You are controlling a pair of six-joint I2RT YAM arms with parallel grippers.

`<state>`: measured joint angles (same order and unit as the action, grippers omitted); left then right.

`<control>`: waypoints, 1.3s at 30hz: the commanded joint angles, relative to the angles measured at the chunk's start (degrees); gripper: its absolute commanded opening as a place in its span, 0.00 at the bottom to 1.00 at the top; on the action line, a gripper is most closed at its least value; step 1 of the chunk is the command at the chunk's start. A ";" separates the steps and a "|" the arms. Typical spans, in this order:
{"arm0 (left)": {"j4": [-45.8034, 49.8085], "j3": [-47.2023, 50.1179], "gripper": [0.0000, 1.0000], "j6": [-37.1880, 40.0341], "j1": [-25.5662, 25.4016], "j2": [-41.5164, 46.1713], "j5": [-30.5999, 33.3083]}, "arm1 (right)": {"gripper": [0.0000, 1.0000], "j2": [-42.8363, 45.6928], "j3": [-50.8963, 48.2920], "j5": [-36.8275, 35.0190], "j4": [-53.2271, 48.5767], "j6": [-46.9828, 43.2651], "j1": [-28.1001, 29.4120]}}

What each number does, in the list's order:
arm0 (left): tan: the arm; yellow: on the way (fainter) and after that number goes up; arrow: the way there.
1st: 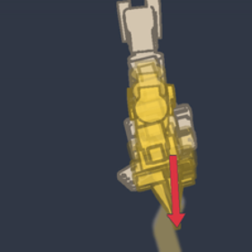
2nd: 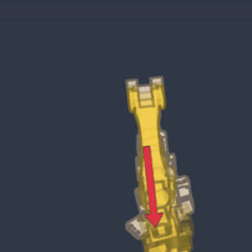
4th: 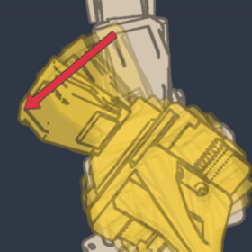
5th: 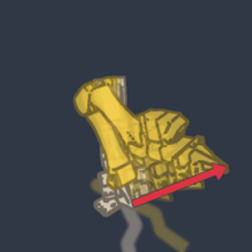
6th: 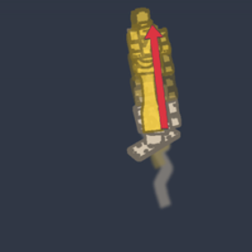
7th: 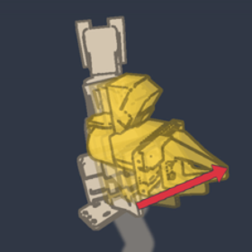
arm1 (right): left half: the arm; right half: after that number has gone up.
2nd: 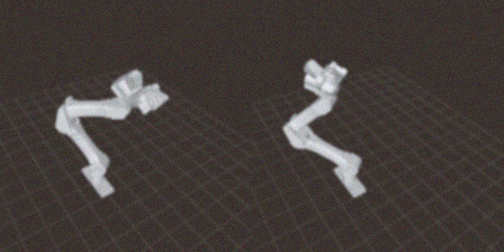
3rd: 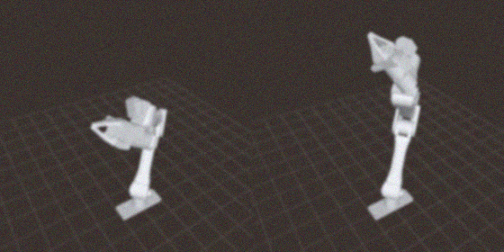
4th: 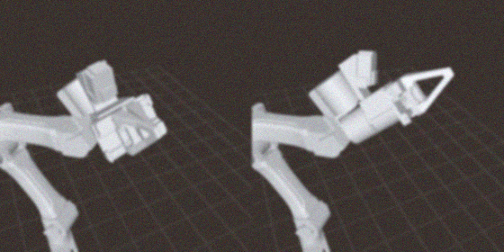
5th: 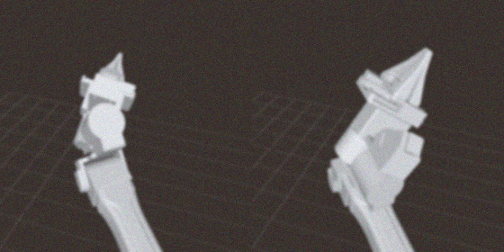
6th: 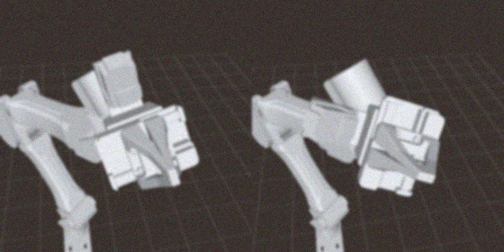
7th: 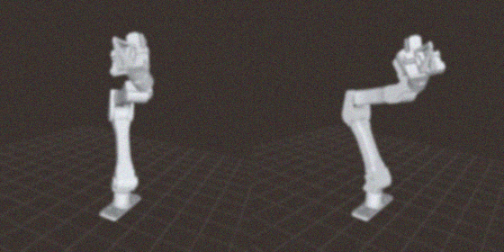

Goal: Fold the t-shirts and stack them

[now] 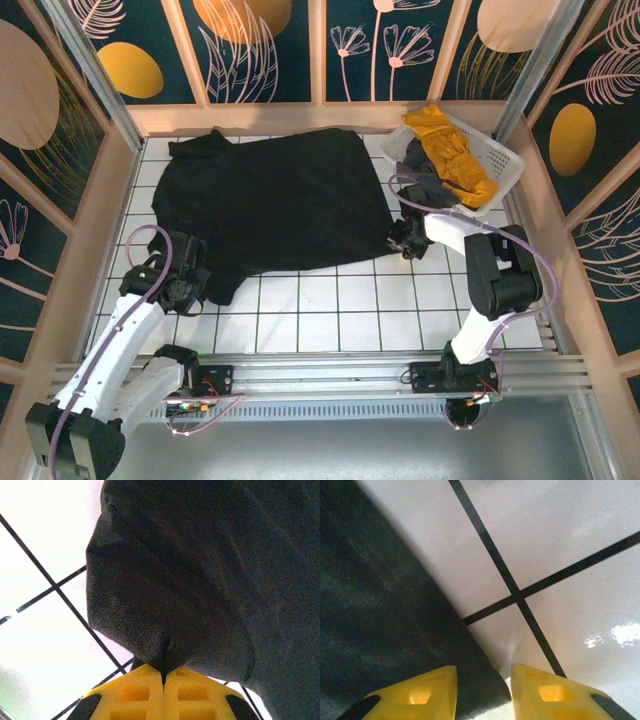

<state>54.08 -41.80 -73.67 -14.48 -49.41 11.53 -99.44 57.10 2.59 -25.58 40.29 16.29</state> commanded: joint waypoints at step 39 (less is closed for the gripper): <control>-13.96 -18.84 0.00 15.77 1.85 -25.94 9.73 | 0.00 -3.26 20.97 0.46 -14.17 4.55 1.08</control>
<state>43.77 -57.74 -63.05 -13.74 -73.14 17.85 -100.36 74.15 3.46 -37.67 42.83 17.34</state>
